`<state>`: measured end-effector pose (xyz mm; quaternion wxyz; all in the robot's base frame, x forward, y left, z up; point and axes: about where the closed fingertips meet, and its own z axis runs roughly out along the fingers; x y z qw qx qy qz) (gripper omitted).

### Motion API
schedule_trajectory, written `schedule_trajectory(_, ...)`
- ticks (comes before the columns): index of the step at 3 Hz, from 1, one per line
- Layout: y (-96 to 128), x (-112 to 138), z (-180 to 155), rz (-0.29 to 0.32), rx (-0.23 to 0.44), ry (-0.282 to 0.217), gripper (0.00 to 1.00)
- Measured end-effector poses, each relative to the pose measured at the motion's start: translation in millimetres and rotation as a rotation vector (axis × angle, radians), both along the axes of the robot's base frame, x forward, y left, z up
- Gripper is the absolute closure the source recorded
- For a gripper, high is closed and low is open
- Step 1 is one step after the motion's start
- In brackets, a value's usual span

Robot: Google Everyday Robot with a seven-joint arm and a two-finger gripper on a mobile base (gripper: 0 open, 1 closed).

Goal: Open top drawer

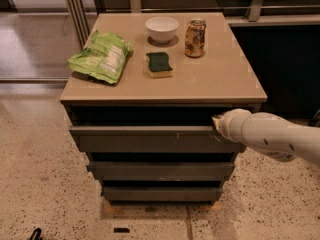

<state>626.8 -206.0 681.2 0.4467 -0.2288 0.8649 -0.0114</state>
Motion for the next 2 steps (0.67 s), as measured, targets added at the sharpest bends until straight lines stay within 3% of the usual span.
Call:
schedule_trajectory(1, 0, 0, 3, 0.000, 0.000, 0.000, 1.00)
schedule_trajectory(2, 7, -14, 1, 0.069, 0.019, 0.083, 1.00)
